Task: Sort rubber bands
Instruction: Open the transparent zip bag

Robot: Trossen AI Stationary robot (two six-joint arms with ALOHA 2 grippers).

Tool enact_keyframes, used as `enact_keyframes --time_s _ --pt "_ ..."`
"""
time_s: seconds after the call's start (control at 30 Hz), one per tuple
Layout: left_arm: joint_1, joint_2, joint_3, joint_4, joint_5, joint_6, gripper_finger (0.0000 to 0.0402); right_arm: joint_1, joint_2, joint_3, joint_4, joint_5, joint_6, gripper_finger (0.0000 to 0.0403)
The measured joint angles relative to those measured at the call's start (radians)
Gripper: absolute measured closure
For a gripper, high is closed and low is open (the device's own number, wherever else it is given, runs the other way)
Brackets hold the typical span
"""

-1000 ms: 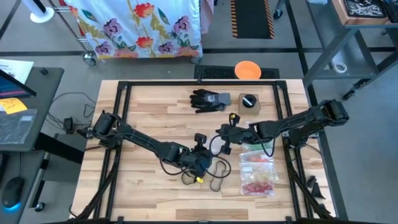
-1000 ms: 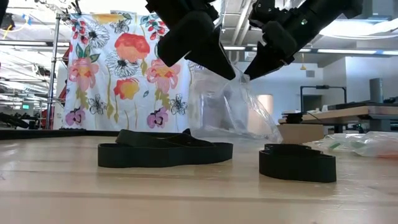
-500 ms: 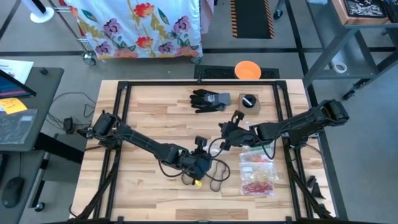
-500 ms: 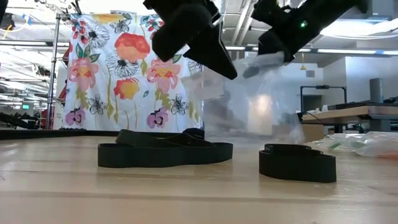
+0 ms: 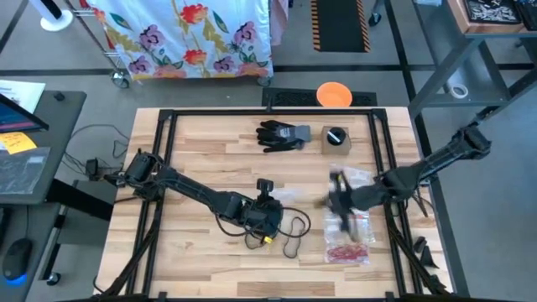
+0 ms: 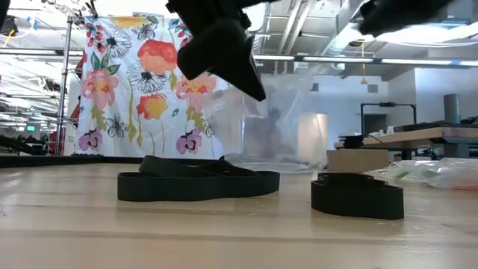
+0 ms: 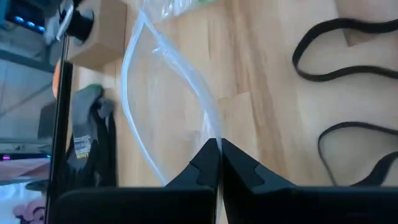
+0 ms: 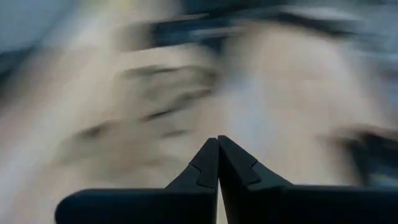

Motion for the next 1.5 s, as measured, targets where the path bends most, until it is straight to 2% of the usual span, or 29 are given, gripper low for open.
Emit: enact_keyframes --time_s 0.03,0.1,0.27,0.43,0.6,0.7,0.8,0.93,1.0,1.17,1.33,1.5 --pt "0.004 0.000 0.000 -0.006 0.010 0.000 0.0401 0.010 -0.008 -0.019 0.011 -0.115 -0.025 0.0395" --pt "0.016 0.000 0.000 -0.007 0.054 0.006 0.0401 0.022 -0.009 -0.040 0.036 -0.214 -0.076 0.0395" --pt "0.049 -0.004 0.000 -0.029 0.181 0.005 0.0401 -0.006 0.050 -0.052 0.088 -0.211 -0.104 0.0395" --pt "0.069 -0.061 -0.034 -0.071 0.182 -0.037 0.0401 -0.052 0.131 -0.052 0.156 -0.211 -0.104 0.0383" --pt "0.069 -0.236 -0.261 0.114 0.213 -0.032 0.0401 -0.071 0.154 -0.051 0.151 -0.216 -0.091 0.0337" --pt "0.083 -0.352 -0.418 0.306 0.310 -0.063 0.0401 -0.076 0.160 -0.051 0.160 -0.216 -0.073 0.0301" --pt "0.096 -0.391 -0.481 0.443 0.390 -0.078 0.0401 -0.095 0.161 -0.042 0.234 -0.151 -0.137 0.0265" --pt "0.099 -0.355 -0.440 0.407 0.322 -0.094 0.0401 -0.117 0.159 -0.023 0.423 0.121 -0.068 0.0234" --pt "0.099 -0.314 -0.400 0.346 0.279 -0.095 0.0401 -0.134 0.159 -0.023 0.440 0.172 -0.035 0.0228" --pt "0.093 -0.192 -0.258 0.249 0.196 -0.024 0.0401 -0.185 0.195 -0.024 0.407 0.136 0.098 0.0226" --pt "0.093 -0.074 -0.126 0.154 0.179 0.043 0.0401 -0.222 0.257 -0.026 0.421 0.017 0.142 0.0226" --pt "0.093 -0.023 -0.055 0.097 0.174 0.061 0.0401 -0.241 0.273 -0.017 0.410 0.016 0.166 0.0227"
